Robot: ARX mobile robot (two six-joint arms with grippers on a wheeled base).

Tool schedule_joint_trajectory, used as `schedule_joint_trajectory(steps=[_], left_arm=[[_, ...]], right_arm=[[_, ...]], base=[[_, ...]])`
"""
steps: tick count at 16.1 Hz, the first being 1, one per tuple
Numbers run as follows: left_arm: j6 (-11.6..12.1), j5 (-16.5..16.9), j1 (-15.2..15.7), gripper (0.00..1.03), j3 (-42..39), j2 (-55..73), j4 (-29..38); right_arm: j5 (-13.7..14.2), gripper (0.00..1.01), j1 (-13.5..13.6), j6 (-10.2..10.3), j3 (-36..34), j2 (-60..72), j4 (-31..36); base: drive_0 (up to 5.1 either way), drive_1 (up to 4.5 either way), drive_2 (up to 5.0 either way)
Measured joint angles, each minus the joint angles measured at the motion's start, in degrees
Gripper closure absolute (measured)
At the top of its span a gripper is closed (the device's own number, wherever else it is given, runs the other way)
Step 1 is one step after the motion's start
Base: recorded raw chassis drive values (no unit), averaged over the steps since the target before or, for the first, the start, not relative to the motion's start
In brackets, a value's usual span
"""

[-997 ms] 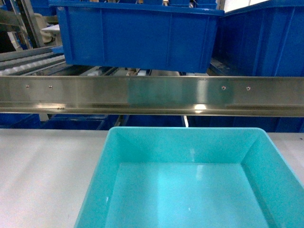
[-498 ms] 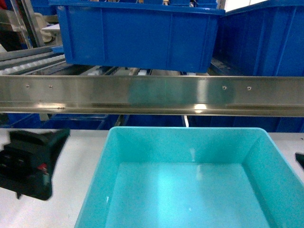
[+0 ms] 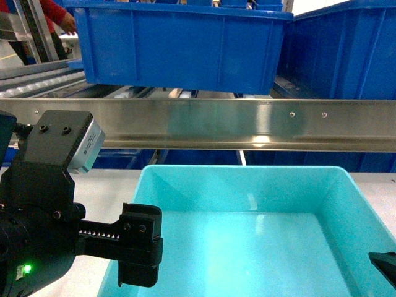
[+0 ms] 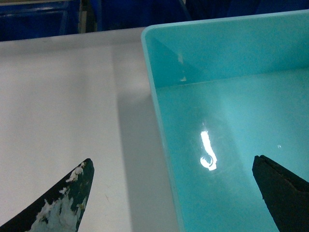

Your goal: Organize blue bins on left shelf correctly

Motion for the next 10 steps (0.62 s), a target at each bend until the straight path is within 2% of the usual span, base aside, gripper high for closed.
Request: schedule_joint_trajectory(steps=[2, 7, 8, 10], left_arm=[[-2.8, -0.15, -0.55, 0.05, -0.22, 1.55, -0.31], [-11.32, 2.64, -2.47, 0.05, -0.26, 5.75, -2.29], [-12.31, 1.49, -2.51, 0.05, -0.26, 6.49, -3.17], [-12.85, 0.5, -2.51, 0.05, -0.26, 8.2, -3.06]], right_arm=[[-0.15, 0.03, 0.02, -0.07, -0.02, 0.44, 0.15], [0.42, 0.03, -0.76, -1.4, -0.74, 4.59, 1.95], [0.28, 0.03, -1.09, -1.42, -1.09, 5.44, 2.84], [0.28, 0.03, -1.11, -1.44, -1.09, 6.34, 3.82]], base=[[0.0, 0.0, 0.0], [0.0, 0.0, 0.0], [0.0, 0.0, 0.0], [0.0, 0.0, 0.0]])
